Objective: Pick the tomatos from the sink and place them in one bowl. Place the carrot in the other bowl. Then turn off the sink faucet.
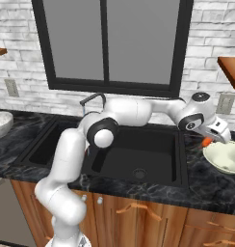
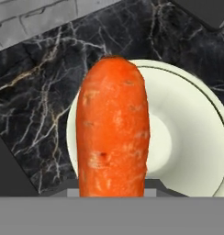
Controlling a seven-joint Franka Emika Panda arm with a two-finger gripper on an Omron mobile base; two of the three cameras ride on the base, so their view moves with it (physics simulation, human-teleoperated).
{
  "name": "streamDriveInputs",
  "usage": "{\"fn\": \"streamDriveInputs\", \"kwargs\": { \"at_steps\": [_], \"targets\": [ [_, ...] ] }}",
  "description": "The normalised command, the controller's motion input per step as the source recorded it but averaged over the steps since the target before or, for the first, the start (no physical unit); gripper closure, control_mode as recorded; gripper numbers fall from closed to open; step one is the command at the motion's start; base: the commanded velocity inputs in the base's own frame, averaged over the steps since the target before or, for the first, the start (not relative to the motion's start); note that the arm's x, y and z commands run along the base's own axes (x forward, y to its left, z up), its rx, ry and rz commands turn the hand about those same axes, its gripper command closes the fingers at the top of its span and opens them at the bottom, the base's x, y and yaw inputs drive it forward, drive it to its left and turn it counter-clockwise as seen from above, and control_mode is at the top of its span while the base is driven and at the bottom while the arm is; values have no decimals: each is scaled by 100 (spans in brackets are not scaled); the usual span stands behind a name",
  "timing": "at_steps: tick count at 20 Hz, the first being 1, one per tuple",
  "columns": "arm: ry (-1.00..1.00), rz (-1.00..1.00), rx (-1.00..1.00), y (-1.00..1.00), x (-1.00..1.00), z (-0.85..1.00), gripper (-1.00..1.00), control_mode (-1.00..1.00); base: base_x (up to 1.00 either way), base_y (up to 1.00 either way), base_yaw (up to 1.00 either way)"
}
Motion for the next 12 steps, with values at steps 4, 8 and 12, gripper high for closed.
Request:
{"fn": "streamDriveInputs", "kwargs": {
  "at_steps": [4,8,12],
  "targets": [
    [0,-4,-2,-16,11,0,100,-100,0,0,0],
    [0,-3,-1,-12,9,-3,100,-100,0,0,0],
    [0,-2,-1,-11,5,-13,100,-100,0,0,0]
  ]
}}
